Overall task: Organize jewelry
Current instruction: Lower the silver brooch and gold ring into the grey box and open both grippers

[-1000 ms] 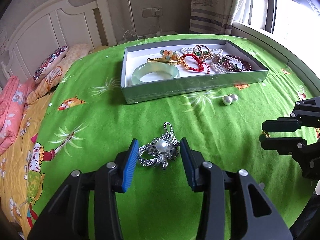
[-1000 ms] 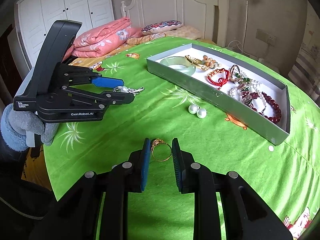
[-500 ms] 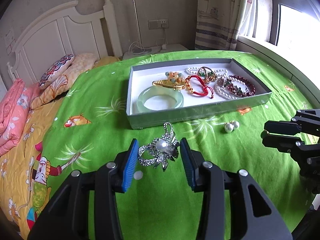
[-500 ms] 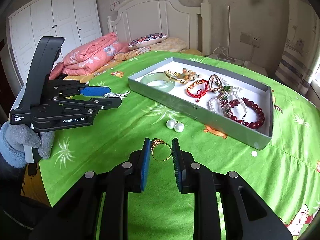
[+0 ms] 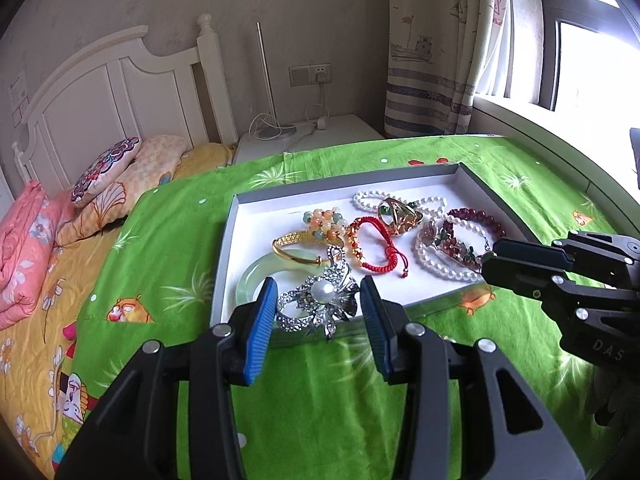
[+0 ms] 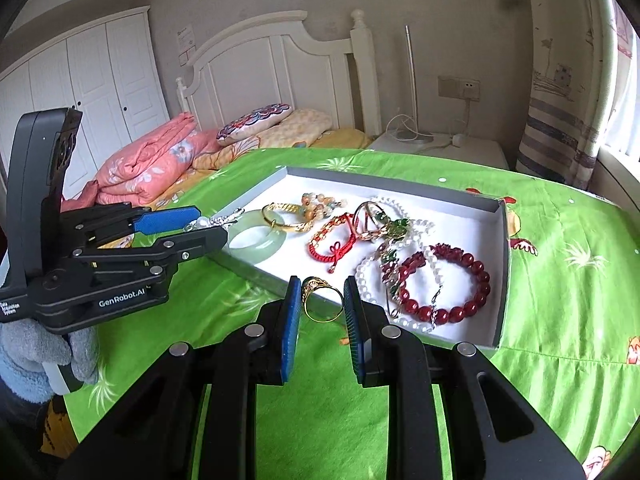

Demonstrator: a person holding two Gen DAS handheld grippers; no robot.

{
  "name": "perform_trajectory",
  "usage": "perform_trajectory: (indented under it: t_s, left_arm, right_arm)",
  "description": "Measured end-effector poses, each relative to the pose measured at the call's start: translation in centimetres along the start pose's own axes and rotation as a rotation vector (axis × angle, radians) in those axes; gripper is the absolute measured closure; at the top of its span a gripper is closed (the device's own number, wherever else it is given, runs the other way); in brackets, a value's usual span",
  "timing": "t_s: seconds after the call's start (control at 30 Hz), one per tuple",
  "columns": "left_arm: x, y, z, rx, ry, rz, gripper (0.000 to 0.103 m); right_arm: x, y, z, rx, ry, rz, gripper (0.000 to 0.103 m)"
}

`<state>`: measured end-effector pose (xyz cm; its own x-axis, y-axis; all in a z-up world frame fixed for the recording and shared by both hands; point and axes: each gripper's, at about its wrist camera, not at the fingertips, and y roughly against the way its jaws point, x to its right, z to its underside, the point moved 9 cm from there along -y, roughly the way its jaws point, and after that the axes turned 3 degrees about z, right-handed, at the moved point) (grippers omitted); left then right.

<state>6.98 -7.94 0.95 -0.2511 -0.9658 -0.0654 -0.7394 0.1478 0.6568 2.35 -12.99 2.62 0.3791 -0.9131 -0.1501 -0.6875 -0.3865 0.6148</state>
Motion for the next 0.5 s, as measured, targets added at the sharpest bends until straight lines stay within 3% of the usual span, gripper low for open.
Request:
perform_trajectory:
  t_s: [0.5]
  left_arm:
    - [-0.7, -5.6, -1.8, -0.034, 0.104, -0.014, 0.060]
  right_arm:
    - [4.1, -3.3, -2.5, 0.019, -0.115, 0.074, 0.081]
